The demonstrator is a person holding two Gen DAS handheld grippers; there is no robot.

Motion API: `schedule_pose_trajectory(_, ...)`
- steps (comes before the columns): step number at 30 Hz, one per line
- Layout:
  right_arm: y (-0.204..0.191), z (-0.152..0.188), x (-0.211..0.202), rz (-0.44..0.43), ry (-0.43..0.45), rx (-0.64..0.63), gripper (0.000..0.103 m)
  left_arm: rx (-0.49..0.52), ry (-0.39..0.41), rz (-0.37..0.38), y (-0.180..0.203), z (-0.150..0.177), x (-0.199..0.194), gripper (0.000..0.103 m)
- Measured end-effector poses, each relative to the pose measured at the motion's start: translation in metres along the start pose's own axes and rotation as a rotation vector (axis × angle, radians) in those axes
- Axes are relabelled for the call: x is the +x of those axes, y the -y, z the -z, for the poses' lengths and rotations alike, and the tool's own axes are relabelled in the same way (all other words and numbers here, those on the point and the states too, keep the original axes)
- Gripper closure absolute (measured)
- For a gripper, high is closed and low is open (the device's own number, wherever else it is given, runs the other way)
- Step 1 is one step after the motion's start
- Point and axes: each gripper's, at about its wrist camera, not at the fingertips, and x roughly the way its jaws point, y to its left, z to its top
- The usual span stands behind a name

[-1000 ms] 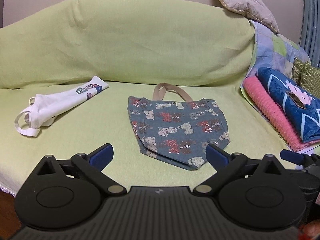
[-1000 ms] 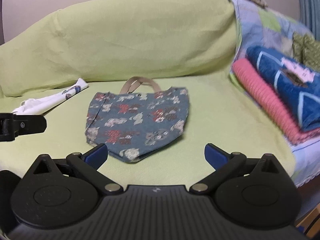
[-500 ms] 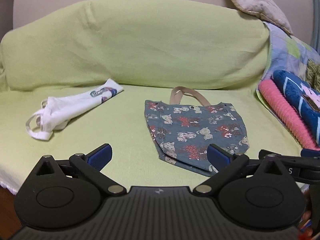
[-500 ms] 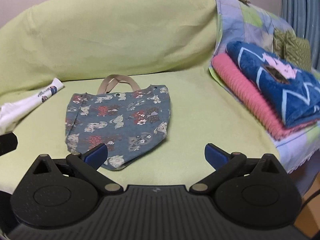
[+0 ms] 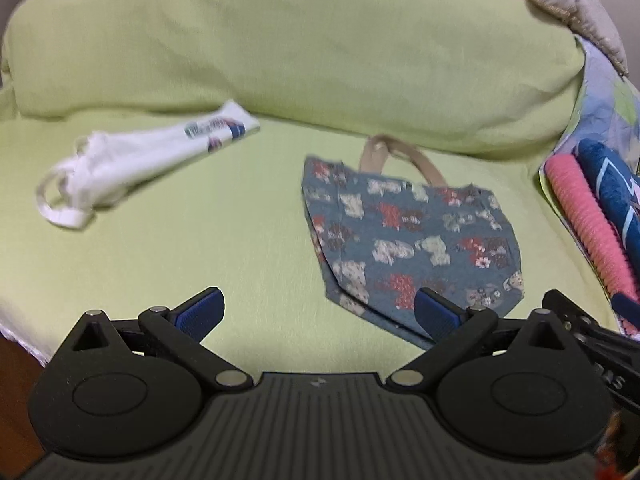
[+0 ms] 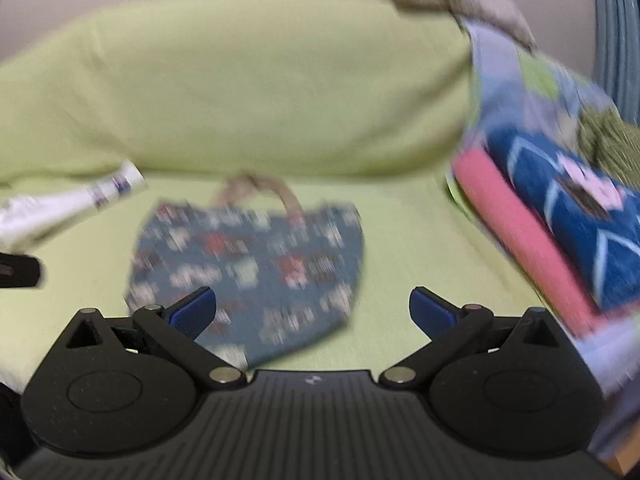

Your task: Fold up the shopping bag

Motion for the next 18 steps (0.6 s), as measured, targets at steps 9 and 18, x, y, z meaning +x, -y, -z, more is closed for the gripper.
schedule_pose_trajectory(9,0.027,0.034,0.04,-0.107,-0.127,0.023,0.001,-0.093,-0.087,0.068,-0.004,0.007,0.062,0.002)
schedule_pose_trajectory(18,0.038,0.033,0.071,-0.087,-0.183,0.045,0.001,-0.15,-0.136,0.045,-0.003,0.006,0.102,0.002)
